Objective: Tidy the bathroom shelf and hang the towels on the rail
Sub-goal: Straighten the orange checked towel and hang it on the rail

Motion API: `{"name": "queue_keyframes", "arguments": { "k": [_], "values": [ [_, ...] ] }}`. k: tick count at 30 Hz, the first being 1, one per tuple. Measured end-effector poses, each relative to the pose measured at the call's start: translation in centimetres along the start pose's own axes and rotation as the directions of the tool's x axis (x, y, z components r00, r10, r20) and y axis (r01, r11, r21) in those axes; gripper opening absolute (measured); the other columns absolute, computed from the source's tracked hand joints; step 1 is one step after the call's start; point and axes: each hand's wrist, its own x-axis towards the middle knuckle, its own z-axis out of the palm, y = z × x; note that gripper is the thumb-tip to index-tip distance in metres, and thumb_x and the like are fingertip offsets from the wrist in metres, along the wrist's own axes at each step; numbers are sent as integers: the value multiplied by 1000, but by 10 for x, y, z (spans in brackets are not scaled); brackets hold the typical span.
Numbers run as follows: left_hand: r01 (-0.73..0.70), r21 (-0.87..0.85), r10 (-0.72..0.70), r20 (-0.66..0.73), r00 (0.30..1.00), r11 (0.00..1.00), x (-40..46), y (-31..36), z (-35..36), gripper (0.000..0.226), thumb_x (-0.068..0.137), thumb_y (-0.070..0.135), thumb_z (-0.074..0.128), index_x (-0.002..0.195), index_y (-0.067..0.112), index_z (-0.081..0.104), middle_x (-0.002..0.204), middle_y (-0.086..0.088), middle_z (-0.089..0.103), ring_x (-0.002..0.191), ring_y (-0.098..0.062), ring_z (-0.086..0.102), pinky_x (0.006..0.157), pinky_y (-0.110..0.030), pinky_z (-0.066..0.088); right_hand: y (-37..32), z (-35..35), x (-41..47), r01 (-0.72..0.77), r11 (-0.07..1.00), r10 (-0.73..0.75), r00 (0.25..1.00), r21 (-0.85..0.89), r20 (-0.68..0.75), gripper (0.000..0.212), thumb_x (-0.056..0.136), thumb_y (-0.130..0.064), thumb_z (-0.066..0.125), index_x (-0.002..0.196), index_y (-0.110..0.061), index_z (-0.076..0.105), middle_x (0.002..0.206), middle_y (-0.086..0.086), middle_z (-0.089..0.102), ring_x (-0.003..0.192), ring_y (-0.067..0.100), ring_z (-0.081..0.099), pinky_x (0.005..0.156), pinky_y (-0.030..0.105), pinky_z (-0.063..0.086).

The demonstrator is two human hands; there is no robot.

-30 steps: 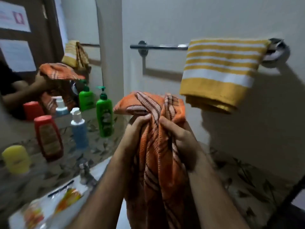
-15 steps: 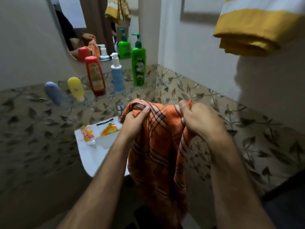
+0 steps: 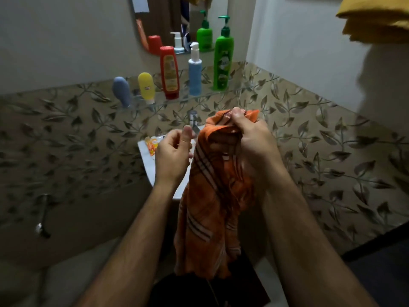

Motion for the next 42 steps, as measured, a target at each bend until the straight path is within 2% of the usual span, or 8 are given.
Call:
{"name": "queue_keyframes", "arguments": {
  "k": [7,13,16,21,25,29,34,42],
  "values": [
    [-210,117,222,-103,970,971,-33,27,-23,29,82,13,74,102,22,56,78,6,67,70,-3,65,62,-22,51,2,32,-20,65,998,-64,998,17,-11,34,104,-24,46,91,0,66,99,30,71,90,38,73,76,44,61],
    [-345,174,335,87,938,922,-46,39,-29,41,78,22,79,114,23,58,105,5,67,90,-3,66,73,-18,55,4,38,-36,138,978,-141,990,-158,-3,41,104,-26,44,92,5,66,102,35,66,96,46,67,83,55,58],
    [-330,432,397,-72,915,839,-41,34,-24,22,79,14,72,100,20,67,99,3,63,80,-2,58,71,-20,51,-1,35,-34,173,958,-182,983,-229,-17,46,102,-35,45,88,3,68,98,33,67,96,46,67,85,60,55],
    [-321,366,367,-63,928,874,-41,35,-17,12,83,13,66,92,20,67,86,6,65,70,-5,62,64,-31,54,-6,20,-25,132,970,-150,986,-205,-74,46,100,-38,47,70,-16,74,92,25,73,91,40,71,87,59,55],
    [-261,344,268,28,963,902,-37,31,9,41,77,34,78,110,25,55,94,15,62,81,-3,65,68,-21,54,-8,18,-12,63,995,-64,998,-83,0,42,104,-33,43,102,4,62,100,28,70,94,41,71,83,54,59],
    [-220,435,298,-119,947,873,-18,9,21,8,86,16,64,93,20,63,79,10,64,74,-15,67,66,-36,56,-10,6,12,34,997,-32,999,-69,33,37,102,-35,46,102,-3,63,107,32,68,99,42,69,88,56,56],
    [20,-2,-20,-252,967,1000,7,11,37,24,81,24,36,67,22,55,72,-13,55,70,-34,54,66,-52,49,-21,-25,49,43,996,-38,997,-82,63,36,104,-32,44,99,-2,63,103,28,69,86,35,70,81,47,59],
    [302,-182,-235,319,918,936,47,58,45,33,81,13,42,60,17,67,63,-7,63,55,-16,60,53,-21,50,19,-95,130,38,643,58,993,-765,98,35,85,-32,54,54,-20,45,52,4,41,55,23,45,57,36,38]
  ]
}}
